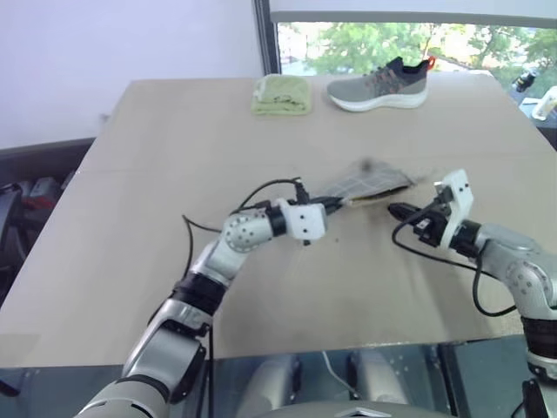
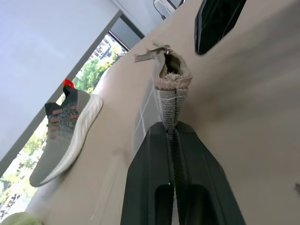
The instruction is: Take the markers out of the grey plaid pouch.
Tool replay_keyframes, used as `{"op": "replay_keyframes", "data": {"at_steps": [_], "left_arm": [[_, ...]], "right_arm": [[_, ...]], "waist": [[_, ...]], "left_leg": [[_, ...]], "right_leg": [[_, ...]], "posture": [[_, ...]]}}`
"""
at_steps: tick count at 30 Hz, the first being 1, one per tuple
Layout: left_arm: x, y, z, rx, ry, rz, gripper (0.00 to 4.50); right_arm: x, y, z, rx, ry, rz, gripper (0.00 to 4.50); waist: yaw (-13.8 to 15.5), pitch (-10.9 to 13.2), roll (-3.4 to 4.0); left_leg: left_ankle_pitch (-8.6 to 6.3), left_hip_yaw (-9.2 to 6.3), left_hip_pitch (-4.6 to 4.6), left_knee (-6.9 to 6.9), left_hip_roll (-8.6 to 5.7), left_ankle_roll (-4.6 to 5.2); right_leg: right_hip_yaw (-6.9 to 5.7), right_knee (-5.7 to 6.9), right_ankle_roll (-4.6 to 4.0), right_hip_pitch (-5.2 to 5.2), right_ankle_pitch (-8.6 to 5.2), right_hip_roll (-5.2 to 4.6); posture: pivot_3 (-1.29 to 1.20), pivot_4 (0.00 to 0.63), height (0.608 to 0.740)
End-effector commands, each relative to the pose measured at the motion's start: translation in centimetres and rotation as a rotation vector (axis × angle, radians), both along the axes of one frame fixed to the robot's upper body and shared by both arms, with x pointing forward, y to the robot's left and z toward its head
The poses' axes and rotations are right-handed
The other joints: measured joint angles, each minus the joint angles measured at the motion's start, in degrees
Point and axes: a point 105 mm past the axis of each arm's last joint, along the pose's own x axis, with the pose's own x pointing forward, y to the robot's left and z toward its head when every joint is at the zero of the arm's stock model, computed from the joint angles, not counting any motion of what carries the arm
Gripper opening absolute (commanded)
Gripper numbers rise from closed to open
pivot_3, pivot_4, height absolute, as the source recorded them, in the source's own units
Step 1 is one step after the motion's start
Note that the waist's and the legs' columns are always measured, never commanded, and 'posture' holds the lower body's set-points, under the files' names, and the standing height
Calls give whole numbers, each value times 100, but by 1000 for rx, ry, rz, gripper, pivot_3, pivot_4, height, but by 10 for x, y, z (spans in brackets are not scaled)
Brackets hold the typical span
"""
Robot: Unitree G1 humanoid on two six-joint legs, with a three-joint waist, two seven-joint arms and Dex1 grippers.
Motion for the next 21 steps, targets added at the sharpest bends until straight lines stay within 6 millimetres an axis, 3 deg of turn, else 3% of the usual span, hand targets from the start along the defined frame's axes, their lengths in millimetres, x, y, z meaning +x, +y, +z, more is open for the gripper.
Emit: {"op": "replay_keyframes", "data": {"at_steps": [1, 9, 21], "left_arm": [[-5, -3, 16, -40, -38, -20, 0], [-5, -1, 13, -33, -33, -14, 0], [-2, -1, 11, -33, -28, -5, 0]], "right_arm": [[8, 2, 20, 6, -89, -1, 21], [-2, 8, 36, 77, -103, 67, 21], [-5, 16, 29, 78, -68, 97, 21]], "waist": [[-1, 0, 0], [-1, 0, 0], [-1, 0, 0]], "left_leg": [[0, 0, 0, 0, 0, 0], [0, -1, 0, 0, 0, 0], [0, -1, 0, 0, 0, 0]], "right_leg": [[0, 0, 0, 0, 0, 0], [-1, -1, 0, 0, 0, 0], [-1, -1, 0, 0, 0, -1]], "posture": [[0, 150, 740], [0, 150, 740], [0, 150, 740]]}}
